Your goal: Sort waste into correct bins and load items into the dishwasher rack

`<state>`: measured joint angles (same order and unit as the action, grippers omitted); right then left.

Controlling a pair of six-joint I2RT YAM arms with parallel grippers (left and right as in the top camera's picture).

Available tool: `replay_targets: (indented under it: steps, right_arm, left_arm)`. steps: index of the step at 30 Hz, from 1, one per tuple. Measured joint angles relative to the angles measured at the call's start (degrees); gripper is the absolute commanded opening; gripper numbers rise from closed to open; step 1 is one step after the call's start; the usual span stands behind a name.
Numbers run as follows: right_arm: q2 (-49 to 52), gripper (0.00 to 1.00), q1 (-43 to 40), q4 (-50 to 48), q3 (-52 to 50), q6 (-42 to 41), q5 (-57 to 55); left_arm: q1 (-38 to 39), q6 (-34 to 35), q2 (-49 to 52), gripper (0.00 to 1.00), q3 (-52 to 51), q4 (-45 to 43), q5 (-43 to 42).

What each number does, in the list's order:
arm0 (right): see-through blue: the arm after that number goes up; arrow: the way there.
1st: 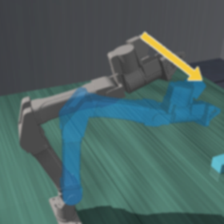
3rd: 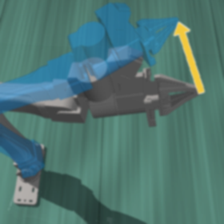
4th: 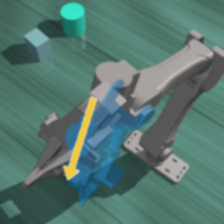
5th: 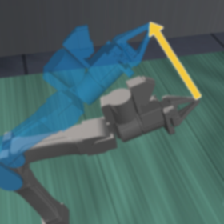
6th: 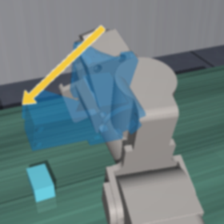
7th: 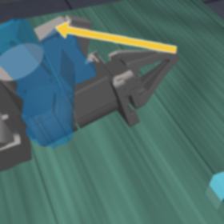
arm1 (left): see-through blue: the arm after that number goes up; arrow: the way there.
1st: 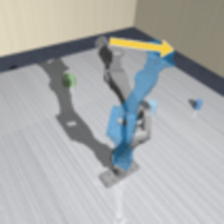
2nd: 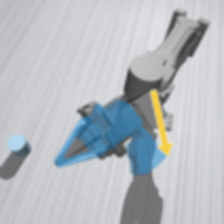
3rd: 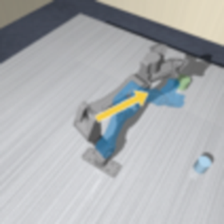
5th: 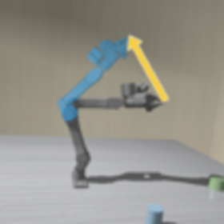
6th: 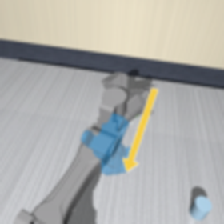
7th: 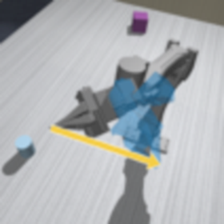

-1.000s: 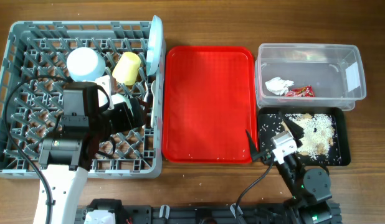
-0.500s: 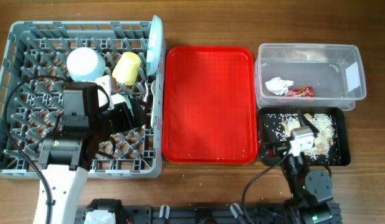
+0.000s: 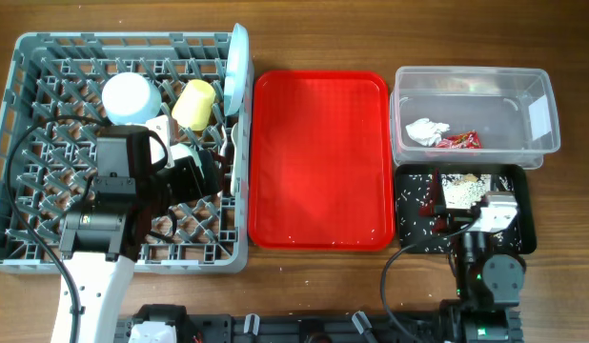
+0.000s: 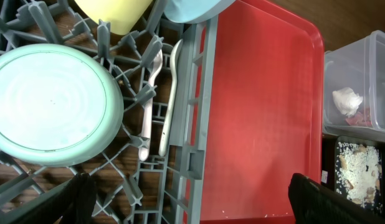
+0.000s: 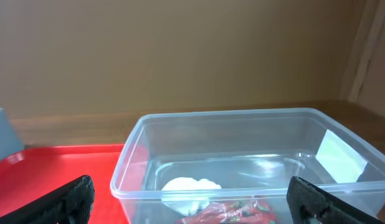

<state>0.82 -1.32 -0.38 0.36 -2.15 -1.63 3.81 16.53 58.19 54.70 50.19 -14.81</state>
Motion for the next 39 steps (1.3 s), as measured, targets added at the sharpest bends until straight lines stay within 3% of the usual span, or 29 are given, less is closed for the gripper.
replay_targets:
  steps: [10,33,36,39]
  right_arm:
    - [0.0,1.00,1.4,0.4,0.0,3.9,4.2]
    - [0.0,1.00,1.4,0.4,0.0,4.0,4.2]
    - [0.0,1.00,1.4,0.4,0.0,4.0,4.2]
    - [0.0,1.00,1.4,0.4,0.0,4.0,4.3]
  left_arm:
    - [0.0,0.0,0.0,1.00,0.0,0.0,0.0]
    - [0.0,0.0,-0.4,1.00,0.0,0.0,0.0]
    - [0.0,0.0,-5.2,1.00,-1.4,-0.6,0.4]
    - [-1.3,0.0,-18.9,1.00,-7.1,-1.2,3.1]
